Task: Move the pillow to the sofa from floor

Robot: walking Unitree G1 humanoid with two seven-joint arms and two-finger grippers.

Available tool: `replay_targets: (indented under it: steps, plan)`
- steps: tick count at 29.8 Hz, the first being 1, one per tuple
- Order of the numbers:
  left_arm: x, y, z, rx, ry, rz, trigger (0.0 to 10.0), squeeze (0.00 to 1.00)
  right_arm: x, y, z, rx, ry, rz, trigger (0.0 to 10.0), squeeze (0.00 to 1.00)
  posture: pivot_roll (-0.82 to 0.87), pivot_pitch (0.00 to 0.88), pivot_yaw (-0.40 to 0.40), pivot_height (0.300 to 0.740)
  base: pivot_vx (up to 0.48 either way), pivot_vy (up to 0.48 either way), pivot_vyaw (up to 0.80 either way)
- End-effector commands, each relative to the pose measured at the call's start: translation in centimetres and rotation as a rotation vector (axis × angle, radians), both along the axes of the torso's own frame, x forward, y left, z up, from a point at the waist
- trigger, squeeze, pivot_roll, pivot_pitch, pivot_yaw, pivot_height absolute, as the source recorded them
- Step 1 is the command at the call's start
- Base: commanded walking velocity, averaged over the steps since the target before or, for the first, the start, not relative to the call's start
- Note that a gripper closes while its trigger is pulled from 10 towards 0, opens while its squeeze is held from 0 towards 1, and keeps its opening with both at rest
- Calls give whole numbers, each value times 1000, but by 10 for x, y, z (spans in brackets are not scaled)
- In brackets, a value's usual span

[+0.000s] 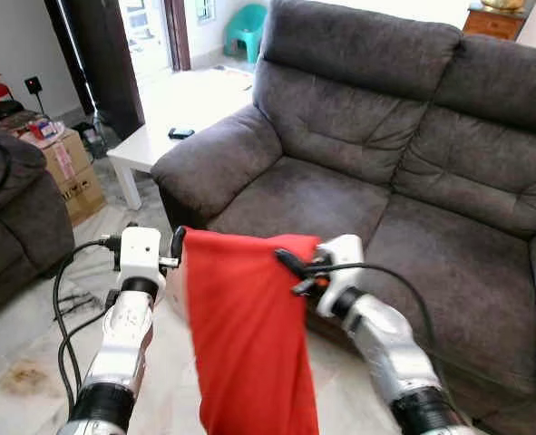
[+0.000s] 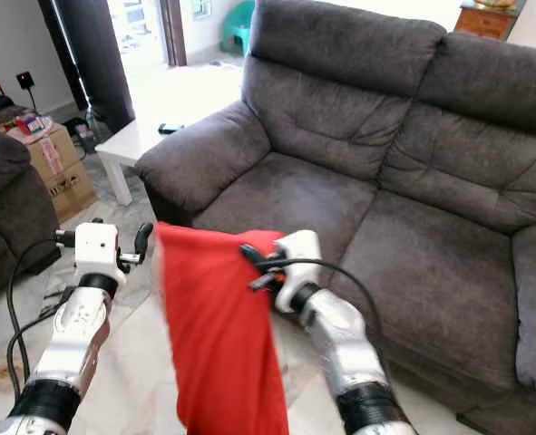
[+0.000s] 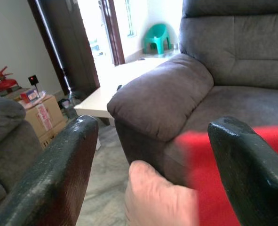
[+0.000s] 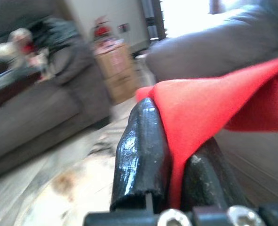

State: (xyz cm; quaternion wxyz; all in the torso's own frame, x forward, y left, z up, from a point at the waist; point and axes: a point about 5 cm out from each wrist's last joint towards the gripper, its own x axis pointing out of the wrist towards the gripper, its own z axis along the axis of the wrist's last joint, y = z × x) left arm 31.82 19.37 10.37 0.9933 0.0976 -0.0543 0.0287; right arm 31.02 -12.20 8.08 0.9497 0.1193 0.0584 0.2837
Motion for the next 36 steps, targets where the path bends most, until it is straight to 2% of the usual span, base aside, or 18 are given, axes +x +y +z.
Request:
replay_targets:
  steps: [1, 3, 8, 11, 13, 16, 20, 21, 24, 31, 36]
  plan:
    - [0, -1, -3, -4, 18, -13, 10000, 0, 6, -8, 14, 31, -89, -61, 10000, 0, 62, 0, -44, 740, 0, 0, 0]
    - [-1, -1, -6, -7, 28, -12, 10000, 0, 2, -14, -5, 6, -22, -114, 10000, 0, 62, 0, -44, 740, 0, 0, 0]
    - [-4, -3, -13, -8, 56, -19, 10000, 0, -3, -20, -36, 1, 102, -251, 10000, 0, 70, 0, -40, 740, 0, 0, 0]
    - [-7, 1, -18, -12, 76, -14, 10000, 0, -5, -27, -45, 72, 165, -345, 10000, 0, 74, 0, -38, 740, 0, 0, 0]
    - [-8, 4, -21, -23, 91, -5, 10000, 0, -6, -30, -50, 62, 188, -365, 10000, 0, 69, 0, -36, 740, 0, 0, 0]
    - [-9, 6, -24, -37, 110, 5, 10000, 0, -14, -29, -60, 19, 223, -335, 10000, 0, 73, 0, -40, 740, 0, 0, 0]
    - [-10, 8, -26, -34, 115, 5, 10000, 0, -20, -34, -69, -3, 250, -351, 10000, 0, 74, 0, -42, 740, 0, 0, 0]
    - [-11, 9, -27, -36, 120, 8, 10000, 0, -24, -41, -75, 13, 273, -383, 10000, 0, 73, 0, -42, 740, 0, 0, 0]
    - [-11, 8, -29, -38, 125, 8, 10000, 0, -27, -46, -80, 46, 302, -401, 10000, 0, 69, 0, -40, 740, 0, 0, 0]
    - [-11, 7, -29, -46, 129, -4, 10000, 0, -39, -32, -92, 96, 354, -274, 10000, 0, 70, 0, -40, 740, 0, 0, 0]
    - [-11, 5, -30, -44, 135, -7, 10000, 0, -49, -35, -106, 18, 434, -348, 10000, 0, 69, 0, -36, 740, 0, 0, 0]
